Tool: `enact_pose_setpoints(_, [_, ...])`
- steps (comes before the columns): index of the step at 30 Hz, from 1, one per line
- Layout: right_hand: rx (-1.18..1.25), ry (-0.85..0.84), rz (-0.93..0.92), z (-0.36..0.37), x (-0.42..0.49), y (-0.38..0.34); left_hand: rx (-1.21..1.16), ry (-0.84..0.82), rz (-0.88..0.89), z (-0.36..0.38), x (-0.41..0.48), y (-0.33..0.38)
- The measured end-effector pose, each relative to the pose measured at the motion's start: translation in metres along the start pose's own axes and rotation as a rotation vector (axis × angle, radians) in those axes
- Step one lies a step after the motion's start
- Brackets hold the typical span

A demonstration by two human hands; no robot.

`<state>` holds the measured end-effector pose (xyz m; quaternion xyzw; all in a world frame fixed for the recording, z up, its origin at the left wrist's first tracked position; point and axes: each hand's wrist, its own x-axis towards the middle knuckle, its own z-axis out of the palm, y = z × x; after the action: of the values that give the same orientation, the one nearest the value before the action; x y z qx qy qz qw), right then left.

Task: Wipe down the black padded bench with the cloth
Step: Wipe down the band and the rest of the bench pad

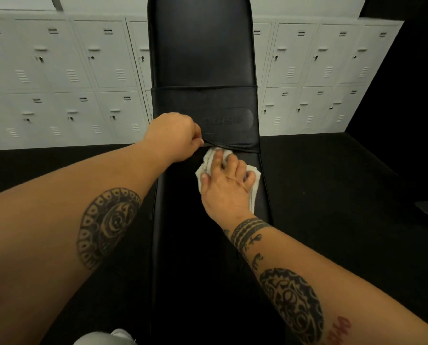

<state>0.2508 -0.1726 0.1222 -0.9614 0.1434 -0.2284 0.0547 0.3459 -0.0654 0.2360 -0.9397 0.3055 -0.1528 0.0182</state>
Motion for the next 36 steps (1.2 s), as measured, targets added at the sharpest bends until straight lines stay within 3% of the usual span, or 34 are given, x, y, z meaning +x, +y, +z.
enact_pose_setpoints(3, [-0.023,-0.030,-0.236,0.005,-0.007,-0.030,-0.054,-0.015,-0.012,-0.003,0.003,-0.002])
enact_pose_setpoints(8, [-0.024,-0.082,-0.282,0.006,-0.009,-0.060,-0.152,-0.060,-0.052,-0.008,0.011,-0.005])
enact_pose_setpoints(13, [0.018,-0.053,-0.023,-0.001,0.011,-0.014,-0.199,-0.047,-0.095,-0.005,0.012,-0.007])
enact_pose_setpoints(24, [-0.074,-0.134,0.158,-0.026,0.003,0.054,-0.289,0.003,-0.114,0.011,-0.002,0.000])
enact_pose_setpoints(28, [-0.048,-0.143,0.237,-0.030,0.002,0.039,-0.327,0.000,-0.149,0.006,0.001,0.000])
enact_pose_setpoints(32, [0.138,-0.081,0.417,-0.016,0.022,-0.004,-0.420,-0.016,-0.174,0.007,0.005,-0.008])
enact_pose_setpoints(36, [0.170,-0.037,0.398,-0.011,0.037,-0.032,-0.471,0.005,-0.136,0.013,0.008,-0.015])
